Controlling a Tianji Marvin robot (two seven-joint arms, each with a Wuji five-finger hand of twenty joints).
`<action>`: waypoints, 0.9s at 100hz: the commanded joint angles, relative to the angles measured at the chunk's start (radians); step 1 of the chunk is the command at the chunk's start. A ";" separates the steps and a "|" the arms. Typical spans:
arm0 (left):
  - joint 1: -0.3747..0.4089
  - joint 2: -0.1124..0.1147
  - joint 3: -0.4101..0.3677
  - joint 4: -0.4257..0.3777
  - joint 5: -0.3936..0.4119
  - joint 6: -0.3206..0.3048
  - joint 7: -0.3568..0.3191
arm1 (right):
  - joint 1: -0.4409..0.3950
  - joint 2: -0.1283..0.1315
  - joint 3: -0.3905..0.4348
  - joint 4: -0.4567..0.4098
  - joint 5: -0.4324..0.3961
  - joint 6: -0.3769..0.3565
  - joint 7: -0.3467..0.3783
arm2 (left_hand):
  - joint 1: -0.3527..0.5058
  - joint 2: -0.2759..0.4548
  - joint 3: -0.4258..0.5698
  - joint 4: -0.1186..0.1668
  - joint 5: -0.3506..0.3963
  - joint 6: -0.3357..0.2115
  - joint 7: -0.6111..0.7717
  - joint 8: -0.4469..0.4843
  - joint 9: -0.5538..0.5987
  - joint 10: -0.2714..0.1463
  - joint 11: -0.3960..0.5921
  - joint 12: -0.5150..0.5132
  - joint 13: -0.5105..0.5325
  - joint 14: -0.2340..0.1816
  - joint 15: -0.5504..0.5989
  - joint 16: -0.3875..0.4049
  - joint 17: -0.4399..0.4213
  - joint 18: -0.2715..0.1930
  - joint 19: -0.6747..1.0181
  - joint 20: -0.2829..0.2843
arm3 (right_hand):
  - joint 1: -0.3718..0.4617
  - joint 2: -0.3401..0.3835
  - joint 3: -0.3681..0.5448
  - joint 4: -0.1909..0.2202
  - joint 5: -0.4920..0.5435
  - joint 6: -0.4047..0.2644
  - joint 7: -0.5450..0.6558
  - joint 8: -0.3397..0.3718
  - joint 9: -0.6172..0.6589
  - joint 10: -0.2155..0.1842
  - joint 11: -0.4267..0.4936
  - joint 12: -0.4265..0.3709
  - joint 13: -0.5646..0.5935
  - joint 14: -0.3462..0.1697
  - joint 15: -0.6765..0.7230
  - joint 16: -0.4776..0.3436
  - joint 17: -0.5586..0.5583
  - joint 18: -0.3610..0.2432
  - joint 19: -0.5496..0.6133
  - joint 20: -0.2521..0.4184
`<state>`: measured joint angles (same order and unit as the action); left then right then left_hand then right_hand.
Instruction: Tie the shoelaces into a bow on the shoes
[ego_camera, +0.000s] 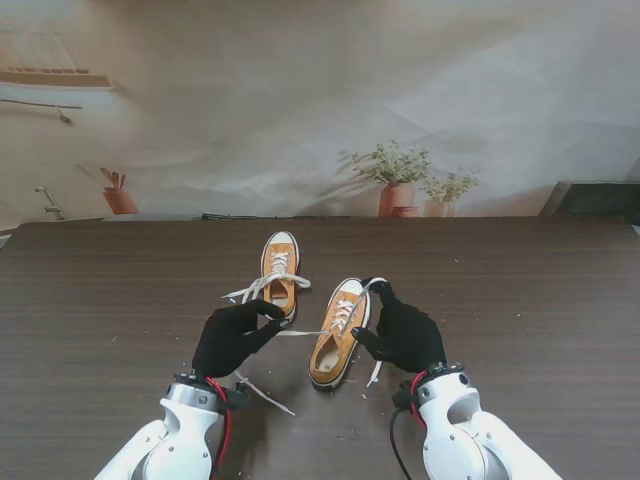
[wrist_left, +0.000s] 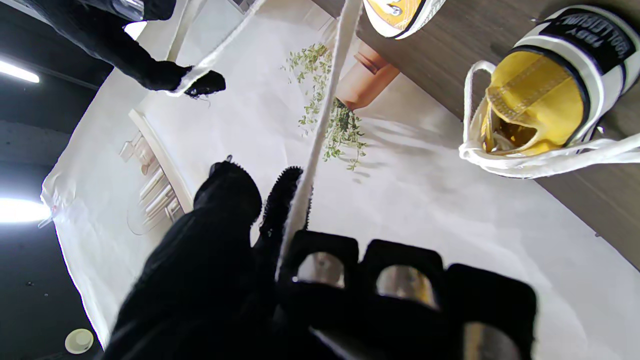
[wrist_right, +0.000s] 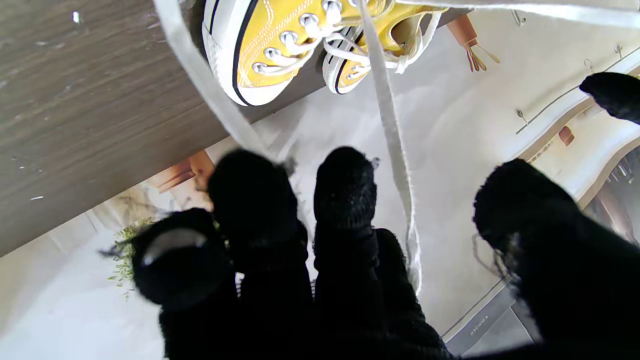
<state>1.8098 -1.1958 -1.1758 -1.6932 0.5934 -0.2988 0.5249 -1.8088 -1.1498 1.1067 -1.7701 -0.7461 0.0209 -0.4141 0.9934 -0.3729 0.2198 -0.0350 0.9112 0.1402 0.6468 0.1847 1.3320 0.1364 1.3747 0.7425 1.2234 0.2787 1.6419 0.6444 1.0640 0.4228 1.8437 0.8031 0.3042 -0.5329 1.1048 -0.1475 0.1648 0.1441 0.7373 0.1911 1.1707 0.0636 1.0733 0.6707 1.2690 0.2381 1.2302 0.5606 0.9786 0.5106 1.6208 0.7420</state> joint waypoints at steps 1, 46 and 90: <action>0.002 0.001 -0.005 -0.013 0.005 -0.004 -0.013 | 0.009 -0.012 -0.006 0.013 0.016 -0.007 -0.003 | 0.044 0.014 -0.008 0.014 0.006 -0.018 0.007 0.005 0.032 0.008 0.042 -0.005 0.044 0.006 0.045 -0.010 0.036 -0.240 0.250 0.007 | 0.025 -0.028 0.062 0.002 -0.016 0.049 -0.005 0.008 0.030 -0.015 -0.061 -0.052 0.028 0.046 -0.105 -0.037 -0.052 0.045 -0.056 -0.028; -0.013 0.003 -0.028 -0.024 0.023 -0.028 -0.012 | 0.039 -0.052 -0.011 0.085 0.378 -0.208 0.050 | 0.039 0.018 -0.012 0.013 0.005 -0.026 0.012 0.006 0.032 0.006 0.040 -0.006 0.044 0.006 0.042 -0.012 0.034 -0.237 0.250 0.000 | -0.016 0.029 -0.029 -0.002 -0.038 -0.241 0.018 -0.002 -0.686 0.099 -0.498 -0.351 -0.589 -0.004 -1.064 -0.361 -0.786 -0.203 -0.756 -0.398; -0.068 0.003 -0.020 -0.022 -0.036 -0.059 -0.073 | 0.059 -0.117 -0.029 0.078 0.907 -0.287 0.048 | 0.049 0.028 -0.024 0.002 0.000 -0.035 0.021 0.012 0.032 0.005 0.036 -0.007 0.044 0.009 0.034 -0.014 0.033 -0.228 0.250 -0.018 | 0.117 -0.160 0.139 -0.158 0.585 -0.261 0.225 -0.023 -0.379 0.056 -0.435 -0.335 -0.412 -0.031 -0.923 -0.347 -0.705 -0.252 -0.653 -0.494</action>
<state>1.7448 -1.1897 -1.1977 -1.7013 0.5583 -0.3603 0.4702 -1.7417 -1.2551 1.0721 -1.6578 0.1388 -0.2956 -0.3824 0.9934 -0.3729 0.2197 -0.0349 0.9112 0.1401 0.6582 0.1847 1.3320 0.1362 1.3747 0.7425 1.2234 0.2785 1.6418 0.6443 1.0640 0.4228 1.8437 0.7993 0.3850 -0.6394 1.2081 -0.2522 0.6957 -0.1126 0.8969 0.2066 0.7101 0.1429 0.6313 0.3357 0.7839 0.2301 0.2748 0.1911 0.2363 0.2746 0.9327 0.2520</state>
